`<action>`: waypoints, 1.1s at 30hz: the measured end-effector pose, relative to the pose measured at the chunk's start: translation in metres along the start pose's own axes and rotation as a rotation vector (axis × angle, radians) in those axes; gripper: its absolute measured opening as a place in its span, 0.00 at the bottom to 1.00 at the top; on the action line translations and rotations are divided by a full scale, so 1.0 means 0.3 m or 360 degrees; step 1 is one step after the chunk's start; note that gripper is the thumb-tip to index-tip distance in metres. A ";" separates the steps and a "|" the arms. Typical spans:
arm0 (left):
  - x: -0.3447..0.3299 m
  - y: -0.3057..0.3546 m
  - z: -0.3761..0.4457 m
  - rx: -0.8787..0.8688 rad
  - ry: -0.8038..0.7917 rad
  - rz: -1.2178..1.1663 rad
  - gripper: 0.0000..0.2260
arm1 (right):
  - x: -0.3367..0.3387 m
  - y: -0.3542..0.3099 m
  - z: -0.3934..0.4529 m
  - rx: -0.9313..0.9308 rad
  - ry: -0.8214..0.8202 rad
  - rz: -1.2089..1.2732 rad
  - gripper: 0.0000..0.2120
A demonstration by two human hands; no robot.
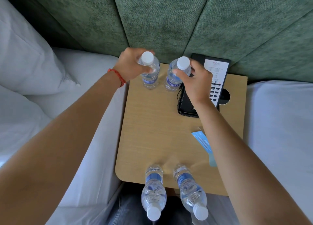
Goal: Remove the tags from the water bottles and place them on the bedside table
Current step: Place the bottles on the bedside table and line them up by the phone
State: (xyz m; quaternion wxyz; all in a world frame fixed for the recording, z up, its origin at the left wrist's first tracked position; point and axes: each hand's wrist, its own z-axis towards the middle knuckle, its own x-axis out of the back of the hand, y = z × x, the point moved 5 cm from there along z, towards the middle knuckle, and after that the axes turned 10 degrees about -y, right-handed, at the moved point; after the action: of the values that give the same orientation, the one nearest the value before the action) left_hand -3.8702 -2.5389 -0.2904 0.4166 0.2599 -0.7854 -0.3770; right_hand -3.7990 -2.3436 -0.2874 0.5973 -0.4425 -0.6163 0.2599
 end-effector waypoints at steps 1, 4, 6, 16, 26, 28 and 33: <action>-0.001 -0.001 0.001 0.0004 -0.0021 -0.0008 0.24 | 0.000 0.000 -0.001 0.0002 0.0003 0.0009 0.19; -0.016 0.002 -0.022 -0.0013 0.0112 -0.0066 0.26 | 0.000 0.001 -0.002 -0.0014 0.0004 0.0040 0.19; -0.028 -0.003 -0.048 0.0006 0.0313 -0.0141 0.27 | 0.000 0.003 -0.003 -0.0026 -0.0001 0.0059 0.19; -0.030 -0.043 -0.047 0.0038 0.0388 -0.0152 0.24 | -0.001 0.005 0.000 -0.0032 -0.0044 0.0082 0.19; -0.060 -0.029 -0.072 0.0028 0.0413 -0.0211 0.29 | -0.003 0.005 -0.007 -0.0048 -0.0043 0.0120 0.19; -0.078 -0.033 -0.091 0.0069 0.0605 -0.0191 0.28 | -0.002 0.005 -0.007 -0.0045 -0.0044 0.0114 0.19; -0.079 -0.061 -0.079 0.0110 0.0637 -0.0238 0.27 | -0.004 0.007 -0.010 -0.0049 -0.0041 0.0111 0.20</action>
State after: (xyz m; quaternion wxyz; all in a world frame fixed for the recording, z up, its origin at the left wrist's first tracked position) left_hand -3.8362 -2.5414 -0.3073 0.5259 0.4014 -0.6780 -0.3205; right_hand -3.7957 -2.3441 -0.2894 0.5729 -0.4695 -0.6122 0.2768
